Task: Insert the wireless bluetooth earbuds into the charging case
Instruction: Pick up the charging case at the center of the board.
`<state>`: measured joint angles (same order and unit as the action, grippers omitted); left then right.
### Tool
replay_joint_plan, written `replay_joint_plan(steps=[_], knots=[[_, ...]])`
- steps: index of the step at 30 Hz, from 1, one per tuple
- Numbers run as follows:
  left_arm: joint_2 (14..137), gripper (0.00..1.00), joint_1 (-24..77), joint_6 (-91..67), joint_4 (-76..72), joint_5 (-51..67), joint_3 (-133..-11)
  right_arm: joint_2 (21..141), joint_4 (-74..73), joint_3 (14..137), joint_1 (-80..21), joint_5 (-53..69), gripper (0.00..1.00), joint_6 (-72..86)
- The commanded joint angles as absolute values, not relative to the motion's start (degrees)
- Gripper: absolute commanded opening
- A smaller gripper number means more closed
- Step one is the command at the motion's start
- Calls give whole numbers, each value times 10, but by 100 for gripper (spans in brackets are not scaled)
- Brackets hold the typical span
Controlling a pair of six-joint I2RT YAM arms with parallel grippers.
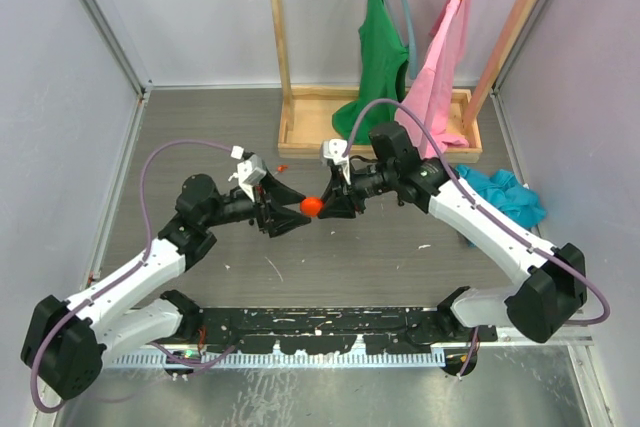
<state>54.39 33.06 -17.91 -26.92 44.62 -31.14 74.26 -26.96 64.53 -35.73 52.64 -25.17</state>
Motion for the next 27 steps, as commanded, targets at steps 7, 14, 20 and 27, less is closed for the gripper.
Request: replay_joint_plan(steps=[7,14,20,27], knots=[[598,45,333,-161,-248,505,-378,759,-312,696,-370,504,5,-285],[614,23,333,-163,-238,533,-387,767,-314,700,-379,498,7,-288],[592,4,333,-164,-255,499,-365,747,-265,679,-380,471,48,-264],[537,2,333,-208,-349,396,-292,687,-75,572,-379,466,60,-168]])
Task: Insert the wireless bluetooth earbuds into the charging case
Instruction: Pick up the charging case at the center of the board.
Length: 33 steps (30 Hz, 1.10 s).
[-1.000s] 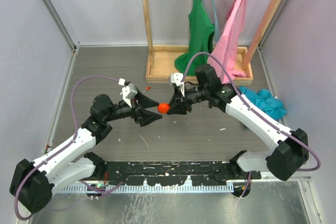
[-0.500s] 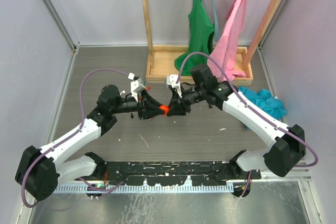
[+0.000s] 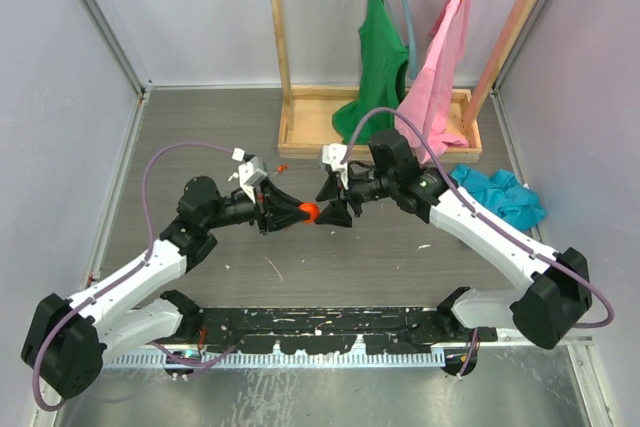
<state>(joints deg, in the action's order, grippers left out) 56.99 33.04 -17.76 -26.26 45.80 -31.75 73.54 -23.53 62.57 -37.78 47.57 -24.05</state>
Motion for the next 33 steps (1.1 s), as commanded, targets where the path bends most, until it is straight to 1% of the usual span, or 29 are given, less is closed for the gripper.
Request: replay_joint_plan(steps=[1,7,10,14,21,23,26,30,33], knots=[[532,2,333,-213,-356,388,-287,677,-36,553,-379,468,60,-146],[513,1,333,-236,-420,349,-259,630,265,417,-379,457,62,6],[515,1,334,-254,-465,344,-248,628,328,388,-380,442,62,50],[523,0,333,-283,-528,342,-235,631,462,338,-380,428,62,113],[531,0,333,-309,-591,338,-238,656,631,298,-381,405,57,190],[534,0,333,-315,-601,340,-242,668,660,299,-382,404,56,207],[542,0,336,-322,-616,339,-247,686,664,316,-383,409,53,212],[573,0,346,-347,-690,324,-241,701,689,320,-384,413,50,226],[594,0,349,-367,-721,338,-254,702,693,325,-385,416,44,227]])
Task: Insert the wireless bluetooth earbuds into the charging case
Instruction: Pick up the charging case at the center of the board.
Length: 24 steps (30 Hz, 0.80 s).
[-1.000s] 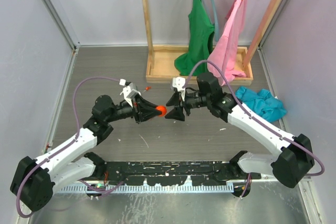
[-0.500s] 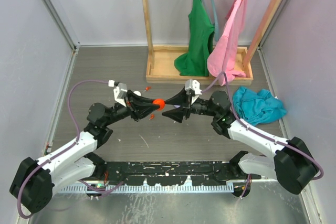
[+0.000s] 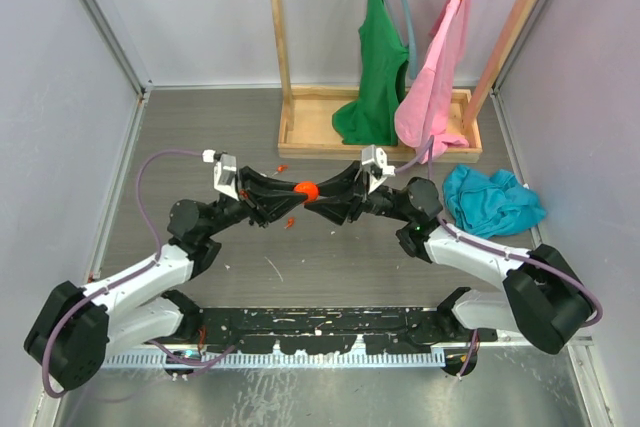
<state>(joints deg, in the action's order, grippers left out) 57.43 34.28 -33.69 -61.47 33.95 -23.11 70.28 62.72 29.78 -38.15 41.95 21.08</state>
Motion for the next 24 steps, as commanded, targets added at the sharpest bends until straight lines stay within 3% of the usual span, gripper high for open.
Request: replay_joint_plan(steps=[1,9,13,17,19,24], knots=[[599,0,355,-368,-726,339,-256,701,697,327,-385,417,42,229],[620,1,371,-374,-768,333,-253,704,744,319,-386,415,31,247],[629,5,376,-378,-777,342,-255,711,764,321,-385,416,20,259],[609,29,376,-354,-734,345,-243,692,702,331,-385,432,2,222],[578,40,375,-320,-669,350,-240,672,627,340,-385,438,1,179],[516,53,374,-225,-509,373,-267,628,424,389,-385,466,1,71]])
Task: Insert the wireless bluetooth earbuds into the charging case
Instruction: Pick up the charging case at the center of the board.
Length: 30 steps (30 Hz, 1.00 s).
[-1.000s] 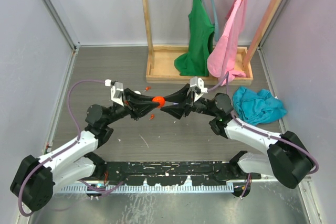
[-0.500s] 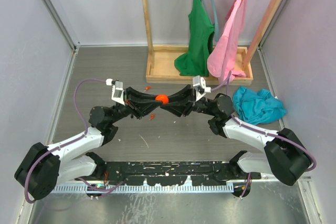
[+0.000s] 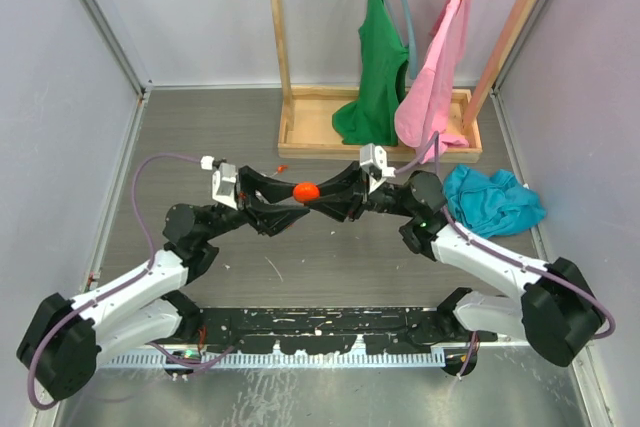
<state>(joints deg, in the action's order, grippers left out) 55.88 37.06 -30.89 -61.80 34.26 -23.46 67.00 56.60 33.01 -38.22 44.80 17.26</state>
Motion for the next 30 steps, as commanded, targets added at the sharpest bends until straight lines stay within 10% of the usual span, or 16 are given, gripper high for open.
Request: replay_joint_plan(steps=[1,16,25,30], knots=[[510,55,373,-217,-492,380,-272,625,393,401,-384,475,1,58],[530,53,336,-209,-412,468,-334,640,129,498,-385,544,1,-88],[548,26,335,-211,-405,482,-345,653,121,497,-385,546,3,-103],[548,3,336,-219,-420,483,-339,643,206,467,-385,542,27,-56]])
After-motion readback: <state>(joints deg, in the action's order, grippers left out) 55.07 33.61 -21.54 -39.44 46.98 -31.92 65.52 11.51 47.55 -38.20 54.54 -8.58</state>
